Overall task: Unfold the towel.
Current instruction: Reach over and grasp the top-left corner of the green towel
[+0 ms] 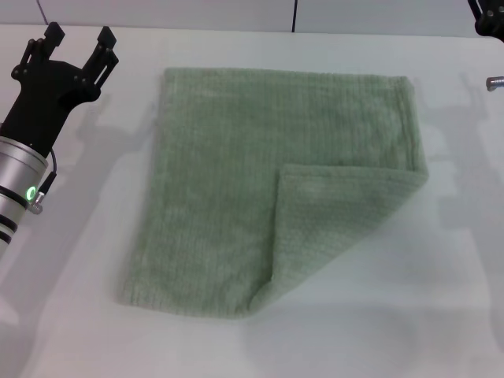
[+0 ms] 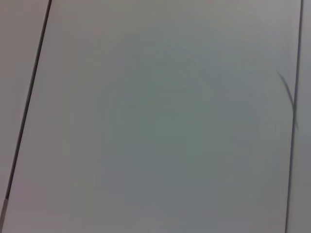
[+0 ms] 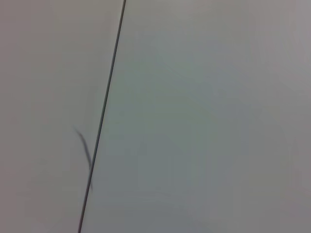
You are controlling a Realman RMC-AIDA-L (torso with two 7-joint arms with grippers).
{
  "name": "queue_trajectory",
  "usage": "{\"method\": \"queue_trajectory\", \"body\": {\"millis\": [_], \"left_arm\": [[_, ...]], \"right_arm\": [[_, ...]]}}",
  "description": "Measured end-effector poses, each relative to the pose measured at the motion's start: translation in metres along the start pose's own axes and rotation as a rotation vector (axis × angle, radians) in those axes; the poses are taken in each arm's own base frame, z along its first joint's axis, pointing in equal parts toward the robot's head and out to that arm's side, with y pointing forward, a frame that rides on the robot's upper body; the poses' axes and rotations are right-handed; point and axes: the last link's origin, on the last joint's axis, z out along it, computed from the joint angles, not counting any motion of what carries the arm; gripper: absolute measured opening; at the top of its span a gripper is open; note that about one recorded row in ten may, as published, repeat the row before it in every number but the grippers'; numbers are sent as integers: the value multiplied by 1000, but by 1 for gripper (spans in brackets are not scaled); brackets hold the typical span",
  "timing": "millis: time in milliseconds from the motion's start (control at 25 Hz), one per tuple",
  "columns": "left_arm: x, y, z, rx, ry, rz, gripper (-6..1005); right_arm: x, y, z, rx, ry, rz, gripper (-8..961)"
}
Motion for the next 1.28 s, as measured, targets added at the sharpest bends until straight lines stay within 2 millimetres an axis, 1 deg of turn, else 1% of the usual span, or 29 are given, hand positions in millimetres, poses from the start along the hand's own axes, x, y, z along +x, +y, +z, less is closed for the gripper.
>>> {"method": "queue_trajectory", "body": {"millis": [200, 720, 880, 1000, 1160, 1200, 1280], "left_arm": [[0, -1, -1, 5, -2, 2, 813], [0, 0, 0, 0, -2, 5, 812], [-4, 2, 3, -11, -27, 14, 812], [-10, 3, 7, -11, -75, 17, 812], [-20, 6, 18, -12, -161, 20, 713], [-25, 9, 26, -21, -207, 25, 688], [-26, 10, 28, -24, -222, 28, 607]], "right_arm": [[-2, 1, 3, -6, -7, 1, 788], [-1, 1, 3, -6, -6, 7, 787], [0, 0, 2, -3, -5, 36, 787], [0, -1, 1, 1, -3, 43, 788], [2, -1, 0, -1, 2, 40, 788], [2, -1, 0, -1, 4, 39, 788], [2, -2, 0, -1, 5, 38, 788]]}}
